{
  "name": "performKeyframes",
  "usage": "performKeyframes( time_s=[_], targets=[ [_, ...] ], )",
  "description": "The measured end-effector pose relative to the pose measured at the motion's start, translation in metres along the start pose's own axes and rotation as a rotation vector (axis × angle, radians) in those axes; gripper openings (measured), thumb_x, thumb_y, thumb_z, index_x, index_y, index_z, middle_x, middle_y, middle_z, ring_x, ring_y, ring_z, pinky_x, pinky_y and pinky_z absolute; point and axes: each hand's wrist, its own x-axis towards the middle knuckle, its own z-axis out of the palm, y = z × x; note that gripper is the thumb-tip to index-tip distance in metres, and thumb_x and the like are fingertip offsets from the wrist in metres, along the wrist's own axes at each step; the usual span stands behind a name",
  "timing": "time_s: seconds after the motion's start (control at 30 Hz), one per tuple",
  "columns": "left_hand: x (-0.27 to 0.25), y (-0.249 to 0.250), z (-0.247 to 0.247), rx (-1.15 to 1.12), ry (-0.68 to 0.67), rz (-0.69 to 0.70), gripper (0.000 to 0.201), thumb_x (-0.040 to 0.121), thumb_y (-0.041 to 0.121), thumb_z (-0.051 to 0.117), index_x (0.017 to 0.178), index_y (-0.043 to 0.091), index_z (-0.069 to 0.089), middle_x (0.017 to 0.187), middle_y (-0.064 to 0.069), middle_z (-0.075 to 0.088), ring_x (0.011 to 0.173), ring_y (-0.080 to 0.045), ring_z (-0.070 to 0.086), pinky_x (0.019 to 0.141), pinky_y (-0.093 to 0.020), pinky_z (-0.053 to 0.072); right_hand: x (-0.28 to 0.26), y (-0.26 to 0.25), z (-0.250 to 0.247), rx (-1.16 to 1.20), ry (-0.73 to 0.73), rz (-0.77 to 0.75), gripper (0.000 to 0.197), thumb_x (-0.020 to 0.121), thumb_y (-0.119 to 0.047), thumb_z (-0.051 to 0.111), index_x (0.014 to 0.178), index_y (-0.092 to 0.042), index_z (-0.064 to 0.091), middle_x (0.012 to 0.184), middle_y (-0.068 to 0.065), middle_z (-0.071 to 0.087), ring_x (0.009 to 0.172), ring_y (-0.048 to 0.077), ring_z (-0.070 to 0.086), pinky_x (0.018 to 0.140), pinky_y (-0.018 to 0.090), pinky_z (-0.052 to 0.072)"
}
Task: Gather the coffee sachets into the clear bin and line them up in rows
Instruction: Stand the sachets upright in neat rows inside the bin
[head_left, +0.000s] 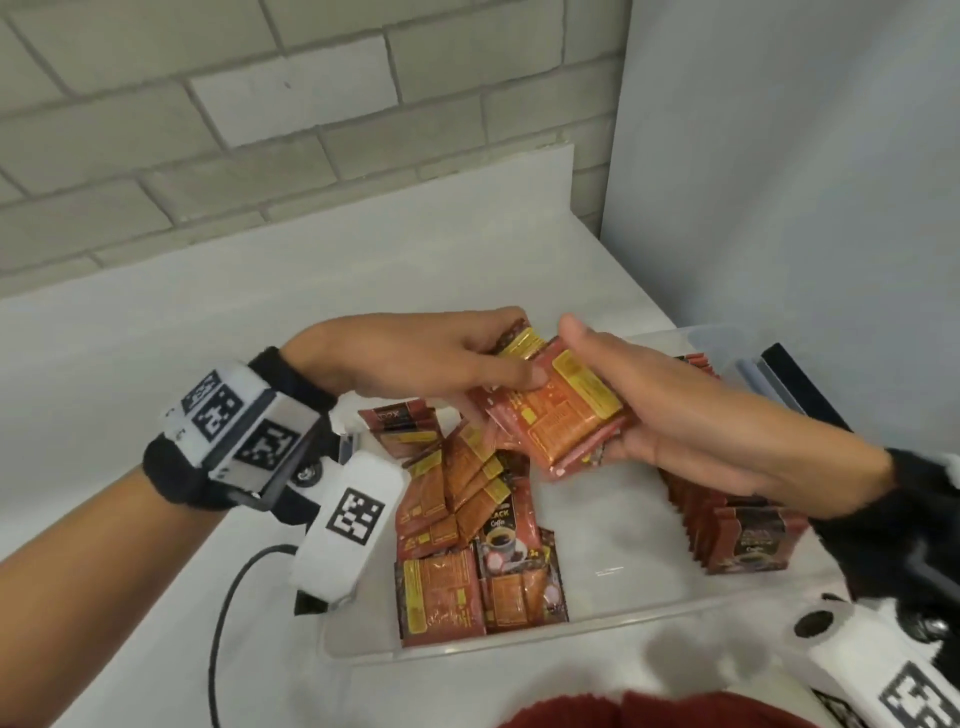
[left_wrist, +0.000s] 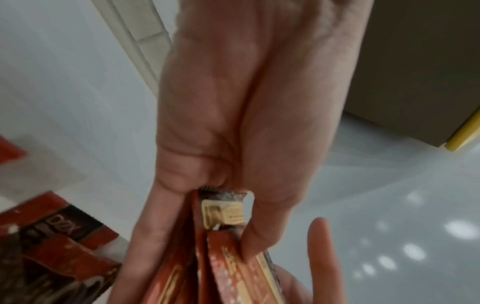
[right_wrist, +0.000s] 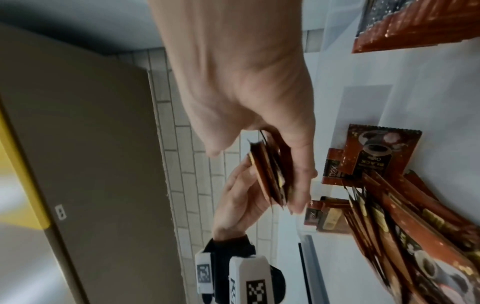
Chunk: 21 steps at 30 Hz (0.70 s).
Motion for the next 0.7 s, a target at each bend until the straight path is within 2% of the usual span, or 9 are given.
performKeyframes(
  time_s=[0.1, 0.17, 0.23, 0.33, 0.43, 0.47, 0.53, 0.6, 0.7],
  targets=[
    [0.016, 0.006, 0.005, -0.139, 0.121, 0.001, 0.022, 0.096, 0.019, 0.052, 0.115, 0.012, 0.043, 0.102, -0.007, 0.066, 0.088, -0.015, 0.069, 0.077, -0.027, 0.057, 0.003, 0.005, -0.013, 0.021, 0.167, -0.067, 0.054, 0.078, -0.026, 0.071, 0.125, -0.014, 0.046, 0.107, 0.009, 0.072, 0.099, 0.020, 0.070, 0.083, 0.032, 0.057],
    [0.027, 0.007, 0.007, -0.301, 0.201, 0.011, 0.039, 0.090, 0.020, 0.059, 0.124, 0.015, 0.039, 0.106, -0.009, 0.066, 0.089, -0.017, 0.069, 0.080, -0.030, 0.058, 0.002, 0.005, -0.021, 0.048, 0.218, -0.115, 0.048, 0.081, -0.015, 0.070, 0.124, -0.013, 0.049, 0.110, 0.010, 0.071, 0.099, 0.020, 0.070, 0.074, 0.025, 0.056],
    [0.037, 0.008, 0.010, -0.424, 0.239, 0.025, 0.053, 0.085, 0.033, 0.061, 0.131, 0.014, 0.039, 0.105, -0.011, 0.069, 0.093, -0.020, 0.069, 0.087, -0.039, 0.056, -0.001, 0.001, -0.028, 0.085, 0.254, -0.178, 0.046, 0.082, -0.012, 0.068, 0.125, -0.014, 0.052, 0.113, 0.009, 0.070, 0.101, 0.020, 0.069, 0.073, 0.025, 0.056],
    [0.046, 0.006, 0.017, -0.593, 0.084, 0.069, 0.069, 0.083, 0.057, 0.047, 0.128, 0.006, 0.053, 0.116, -0.021, 0.065, 0.110, -0.033, 0.063, 0.096, -0.056, 0.048, -0.003, -0.004, -0.036, 0.047, 0.294, -0.224, 0.052, 0.079, -0.012, 0.070, 0.126, -0.018, 0.051, 0.106, 0.006, 0.072, 0.097, 0.019, 0.070, 0.074, 0.025, 0.056],
    [0.057, 0.000, 0.021, -0.917, -0.143, 0.075, 0.090, 0.077, 0.074, 0.041, 0.133, 0.005, 0.052, 0.131, -0.026, 0.055, 0.125, -0.044, 0.049, 0.100, -0.066, 0.038, 0.000, -0.009, -0.042, -0.121, 0.293, -0.211, 0.048, 0.080, -0.009, 0.072, 0.121, -0.016, 0.047, 0.096, 0.009, 0.072, 0.090, 0.023, 0.068, 0.077, 0.033, 0.055],
    [0.059, -0.002, 0.022, -0.977, -0.219, 0.085, 0.093, 0.075, 0.076, 0.042, 0.136, 0.006, 0.051, 0.132, -0.025, 0.054, 0.126, -0.047, 0.046, 0.099, -0.067, 0.037, 0.001, -0.012, -0.043, -0.176, 0.287, -0.212, 0.043, 0.082, -0.007, 0.070, 0.117, -0.016, 0.047, 0.090, 0.008, 0.072, 0.084, 0.021, 0.068, 0.074, 0.030, 0.053],
    [0.062, -0.004, 0.021, -0.995, -0.323, 0.108, 0.091, 0.076, 0.077, 0.039, 0.139, 0.011, 0.048, 0.133, -0.025, 0.052, 0.124, -0.053, 0.044, 0.092, -0.065, 0.044, 0.004, -0.019, -0.045, -0.241, 0.272, -0.223, 0.030, 0.087, -0.005, 0.065, 0.108, -0.018, 0.047, 0.079, 0.001, 0.071, 0.070, 0.011, 0.065, 0.062, 0.022, 0.050],
    [0.063, -0.005, 0.019, -0.919, -0.301, 0.121, 0.081, 0.082, 0.072, 0.034, 0.137, 0.014, 0.051, 0.132, -0.027, 0.053, 0.113, -0.052, 0.055, 0.083, -0.055, 0.055, 0.008, -0.027, -0.048, -0.290, 0.280, -0.261, 0.023, 0.090, -0.006, 0.061, 0.107, -0.018, 0.053, 0.077, -0.002, 0.068, 0.066, 0.007, 0.062, 0.058, 0.020, 0.049],
    [0.063, -0.006, 0.017, -0.867, -0.108, 0.168, 0.063, 0.093, 0.058, 0.029, 0.129, 0.013, 0.056, 0.122, -0.031, 0.059, 0.095, -0.041, 0.068, 0.078, -0.041, 0.059, 0.017, -0.030, -0.053, -0.283, 0.328, -0.323, 0.037, 0.088, -0.010, 0.066, 0.121, -0.024, 0.058, 0.104, 0.002, 0.068, 0.085, 0.008, 0.067, 0.075, 0.021, 0.053]
  ],
)
